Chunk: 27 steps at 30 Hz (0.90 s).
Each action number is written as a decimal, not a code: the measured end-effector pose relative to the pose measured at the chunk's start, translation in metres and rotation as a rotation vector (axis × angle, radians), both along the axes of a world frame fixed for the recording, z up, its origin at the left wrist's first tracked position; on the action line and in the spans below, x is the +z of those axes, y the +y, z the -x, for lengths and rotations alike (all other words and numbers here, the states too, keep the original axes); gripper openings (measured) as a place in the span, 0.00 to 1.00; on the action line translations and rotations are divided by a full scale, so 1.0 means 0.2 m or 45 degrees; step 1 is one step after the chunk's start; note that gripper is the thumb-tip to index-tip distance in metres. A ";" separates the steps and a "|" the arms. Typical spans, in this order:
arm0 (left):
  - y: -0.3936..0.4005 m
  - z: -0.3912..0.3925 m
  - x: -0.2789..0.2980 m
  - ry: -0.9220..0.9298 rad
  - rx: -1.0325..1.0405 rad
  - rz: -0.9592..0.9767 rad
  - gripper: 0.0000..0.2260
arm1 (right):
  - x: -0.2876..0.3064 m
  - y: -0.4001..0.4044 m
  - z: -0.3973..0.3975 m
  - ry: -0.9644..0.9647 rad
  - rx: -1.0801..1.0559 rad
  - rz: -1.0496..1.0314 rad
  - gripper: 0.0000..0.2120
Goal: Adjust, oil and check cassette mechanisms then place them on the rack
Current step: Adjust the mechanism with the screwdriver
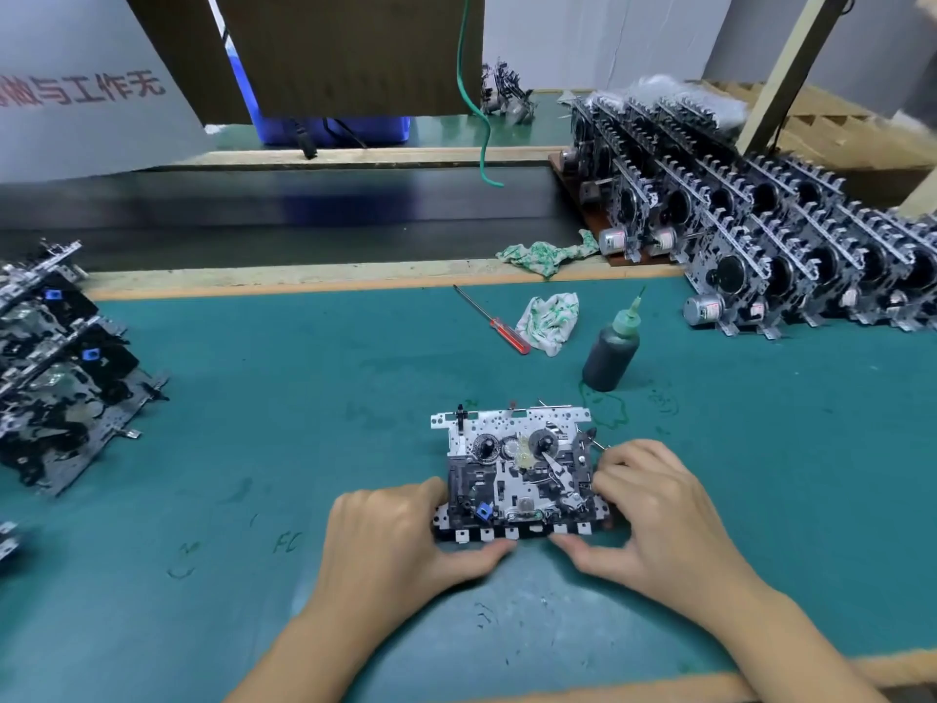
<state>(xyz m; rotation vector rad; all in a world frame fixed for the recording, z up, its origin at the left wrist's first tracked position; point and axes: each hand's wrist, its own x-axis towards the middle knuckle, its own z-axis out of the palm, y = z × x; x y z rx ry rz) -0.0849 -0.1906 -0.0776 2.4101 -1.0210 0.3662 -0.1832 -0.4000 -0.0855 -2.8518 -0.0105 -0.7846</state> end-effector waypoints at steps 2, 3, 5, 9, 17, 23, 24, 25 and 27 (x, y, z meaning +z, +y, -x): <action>0.01 -0.01 0.01 -0.014 -0.017 -0.008 0.26 | 0.00 0.02 0.00 -0.023 -0.014 0.009 0.23; 0.01 -0.02 0.01 -0.013 -0.020 -0.004 0.26 | 0.00 0.02 0.01 -0.027 -0.016 0.011 0.23; 0.01 0.00 0.02 -0.016 -0.037 0.026 0.26 | 0.01 0.02 0.02 -0.017 -0.024 0.020 0.24; -0.01 0.02 0.00 -0.037 -0.106 0.100 0.26 | 0.02 0.05 0.03 -0.069 -0.133 0.013 0.27; 0.01 -0.02 0.02 0.002 -0.068 0.027 0.27 | 0.06 0.00 0.01 0.069 0.044 0.059 0.25; 0.02 -0.04 0.05 0.191 -0.049 0.058 0.26 | 0.13 0.06 0.00 0.294 -0.096 -0.423 0.24; 0.02 -0.04 0.06 0.193 -0.051 0.068 0.25 | 0.15 0.05 -0.01 0.353 -0.098 -0.495 0.24; 0.02 -0.04 0.07 0.216 -0.045 0.101 0.24 | 0.16 0.04 -0.01 0.404 -0.071 -0.546 0.25; 0.02 -0.05 0.09 0.340 -0.007 0.225 0.27 | 0.19 0.03 -0.02 0.464 0.022 -0.713 0.25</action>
